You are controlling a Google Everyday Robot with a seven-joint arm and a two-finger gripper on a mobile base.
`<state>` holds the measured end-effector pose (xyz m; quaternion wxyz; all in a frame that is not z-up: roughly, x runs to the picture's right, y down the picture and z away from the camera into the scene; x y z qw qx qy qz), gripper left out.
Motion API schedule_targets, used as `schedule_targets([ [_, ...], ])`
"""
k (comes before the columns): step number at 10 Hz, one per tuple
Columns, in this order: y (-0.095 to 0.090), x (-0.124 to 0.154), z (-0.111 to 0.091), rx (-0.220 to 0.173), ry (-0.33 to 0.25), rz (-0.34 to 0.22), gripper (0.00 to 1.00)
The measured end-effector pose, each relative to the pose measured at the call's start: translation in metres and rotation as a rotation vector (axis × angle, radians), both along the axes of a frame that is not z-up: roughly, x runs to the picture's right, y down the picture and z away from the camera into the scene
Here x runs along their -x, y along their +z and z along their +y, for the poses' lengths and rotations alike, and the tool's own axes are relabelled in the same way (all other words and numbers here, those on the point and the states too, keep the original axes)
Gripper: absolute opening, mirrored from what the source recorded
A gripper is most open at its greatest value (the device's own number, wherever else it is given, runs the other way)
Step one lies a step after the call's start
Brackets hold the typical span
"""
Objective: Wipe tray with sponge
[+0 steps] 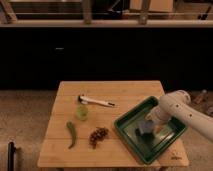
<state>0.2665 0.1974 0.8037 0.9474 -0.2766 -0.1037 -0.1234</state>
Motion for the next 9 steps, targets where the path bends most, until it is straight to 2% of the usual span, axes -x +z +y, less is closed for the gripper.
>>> schedule_targets([
  [2,0.008,-0.003,0.003,0.015,0.008,0.004,0.0],
  [5,0.019,-0.02,-0.001,0.028,0.048,0.022,0.0],
  [7,0.026,-0.034,-0.014,0.027,0.085,0.035,0.0],
  [9,0.033,-0.027,-0.03,0.021,0.093,0.022,0.0],
])
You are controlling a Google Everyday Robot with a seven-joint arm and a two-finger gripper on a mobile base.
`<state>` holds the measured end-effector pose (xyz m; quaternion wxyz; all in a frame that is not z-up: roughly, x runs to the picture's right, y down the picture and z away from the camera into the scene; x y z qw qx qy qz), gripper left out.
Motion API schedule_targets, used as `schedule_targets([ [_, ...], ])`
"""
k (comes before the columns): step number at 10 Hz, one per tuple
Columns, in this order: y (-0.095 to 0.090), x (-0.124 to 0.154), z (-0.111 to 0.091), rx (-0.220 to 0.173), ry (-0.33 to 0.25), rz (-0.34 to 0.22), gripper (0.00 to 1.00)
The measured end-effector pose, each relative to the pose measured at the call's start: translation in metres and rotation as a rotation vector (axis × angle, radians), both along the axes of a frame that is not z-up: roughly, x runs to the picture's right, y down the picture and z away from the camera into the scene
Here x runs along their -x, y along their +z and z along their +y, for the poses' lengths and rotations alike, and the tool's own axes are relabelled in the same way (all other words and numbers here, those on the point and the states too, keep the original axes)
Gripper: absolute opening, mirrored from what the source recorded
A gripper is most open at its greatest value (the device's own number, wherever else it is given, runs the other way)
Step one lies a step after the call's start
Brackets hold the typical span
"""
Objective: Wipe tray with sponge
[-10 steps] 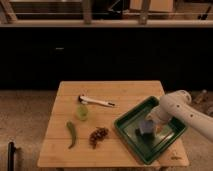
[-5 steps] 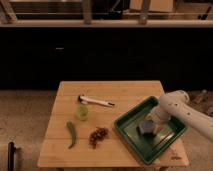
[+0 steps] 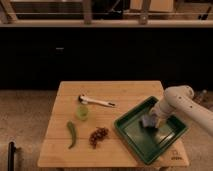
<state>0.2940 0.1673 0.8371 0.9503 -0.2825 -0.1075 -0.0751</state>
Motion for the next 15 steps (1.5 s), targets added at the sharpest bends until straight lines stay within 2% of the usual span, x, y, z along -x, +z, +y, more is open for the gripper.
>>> schedule_targets([
  [3,0.0,0.029,-0.001,0.005,-0.039,-0.051,0.0],
  [4,0.0,0.041,0.004,0.01,-0.064,-0.079,0.0],
  [7,-0.012,0.046,0.027,0.03,-0.106,-0.128,0.0],
  [9,-0.022,0.037,0.044,0.042,-0.112,-0.147,0.0],
  [11,-0.026,0.015,0.054,0.052,-0.098,-0.145,0.0],
  [13,-0.026,-0.01,0.056,0.058,-0.069,-0.122,0.0],
  [15,-0.019,-0.033,0.049,0.055,-0.031,-0.091,0.0],
])
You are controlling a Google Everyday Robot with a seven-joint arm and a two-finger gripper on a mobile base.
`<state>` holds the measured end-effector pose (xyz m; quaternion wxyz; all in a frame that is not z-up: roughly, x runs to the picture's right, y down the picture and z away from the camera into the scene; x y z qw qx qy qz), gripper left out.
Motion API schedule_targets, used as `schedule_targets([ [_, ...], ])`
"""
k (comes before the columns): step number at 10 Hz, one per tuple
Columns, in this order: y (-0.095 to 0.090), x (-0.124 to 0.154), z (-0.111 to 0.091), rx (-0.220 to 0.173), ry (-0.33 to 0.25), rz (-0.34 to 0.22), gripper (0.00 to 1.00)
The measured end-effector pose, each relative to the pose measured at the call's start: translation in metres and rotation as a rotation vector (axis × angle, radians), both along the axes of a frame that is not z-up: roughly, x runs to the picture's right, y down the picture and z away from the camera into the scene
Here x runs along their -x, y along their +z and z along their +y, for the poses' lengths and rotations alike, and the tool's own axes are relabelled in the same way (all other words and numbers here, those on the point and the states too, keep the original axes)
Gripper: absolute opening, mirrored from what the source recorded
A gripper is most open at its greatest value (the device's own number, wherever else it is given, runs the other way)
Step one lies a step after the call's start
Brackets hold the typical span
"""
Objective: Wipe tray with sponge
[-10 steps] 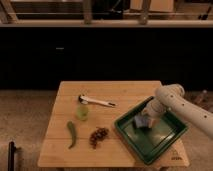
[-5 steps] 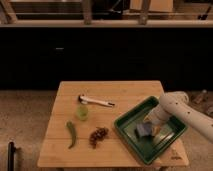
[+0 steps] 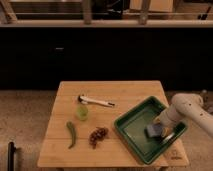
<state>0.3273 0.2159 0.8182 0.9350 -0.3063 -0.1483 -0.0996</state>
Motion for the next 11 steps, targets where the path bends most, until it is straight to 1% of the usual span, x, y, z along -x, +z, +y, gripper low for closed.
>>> schedule_targets([
  [1,0.005,-0.006,-0.008,-0.004,0.015,0.011,0.0],
  [4,0.013,-0.004,-0.024,-0.016,0.033,0.02,0.0],
  [5,0.016,0.004,-0.027,-0.015,0.027,0.013,0.0],
  [7,0.021,0.041,-0.033,-0.025,-0.005,-0.026,0.0],
  [9,0.021,0.071,-0.029,-0.022,-0.042,-0.072,0.0],
  [11,0.014,0.083,-0.019,-0.017,-0.074,-0.117,0.0],
])
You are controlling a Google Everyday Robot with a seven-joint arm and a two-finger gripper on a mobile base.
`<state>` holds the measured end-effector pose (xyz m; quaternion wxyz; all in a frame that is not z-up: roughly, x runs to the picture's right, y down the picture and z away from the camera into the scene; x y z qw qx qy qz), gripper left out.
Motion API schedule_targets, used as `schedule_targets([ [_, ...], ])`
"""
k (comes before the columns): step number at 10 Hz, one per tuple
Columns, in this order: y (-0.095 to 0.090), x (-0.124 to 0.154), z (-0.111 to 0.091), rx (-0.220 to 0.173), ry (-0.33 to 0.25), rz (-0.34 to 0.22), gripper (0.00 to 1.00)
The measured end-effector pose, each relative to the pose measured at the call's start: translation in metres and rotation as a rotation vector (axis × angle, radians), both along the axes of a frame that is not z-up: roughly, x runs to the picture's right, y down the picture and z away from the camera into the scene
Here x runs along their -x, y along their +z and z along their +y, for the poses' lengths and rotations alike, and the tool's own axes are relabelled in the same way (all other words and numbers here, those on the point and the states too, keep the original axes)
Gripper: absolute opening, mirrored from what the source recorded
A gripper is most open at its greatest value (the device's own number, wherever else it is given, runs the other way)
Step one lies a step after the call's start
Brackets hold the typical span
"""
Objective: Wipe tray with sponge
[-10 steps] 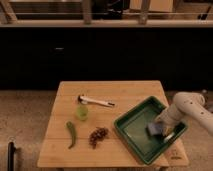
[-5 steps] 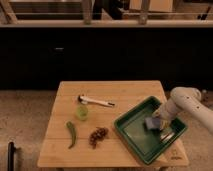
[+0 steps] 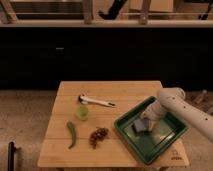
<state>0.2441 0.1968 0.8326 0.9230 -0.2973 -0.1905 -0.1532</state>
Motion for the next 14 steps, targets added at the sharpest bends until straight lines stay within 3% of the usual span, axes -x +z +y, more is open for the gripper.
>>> schedule_targets([
  [2,-0.013,-0.001,0.02,0.014,-0.025,-0.035,0.0],
  [5,-0.024,-0.023,0.036,0.027,-0.02,-0.04,0.0],
  [8,-0.019,-0.052,0.027,0.02,0.025,-0.007,0.0],
  [11,-0.003,-0.057,0.004,-0.001,0.058,0.019,0.0],
  [14,0.006,-0.035,-0.014,-0.016,0.044,0.003,0.0],
])
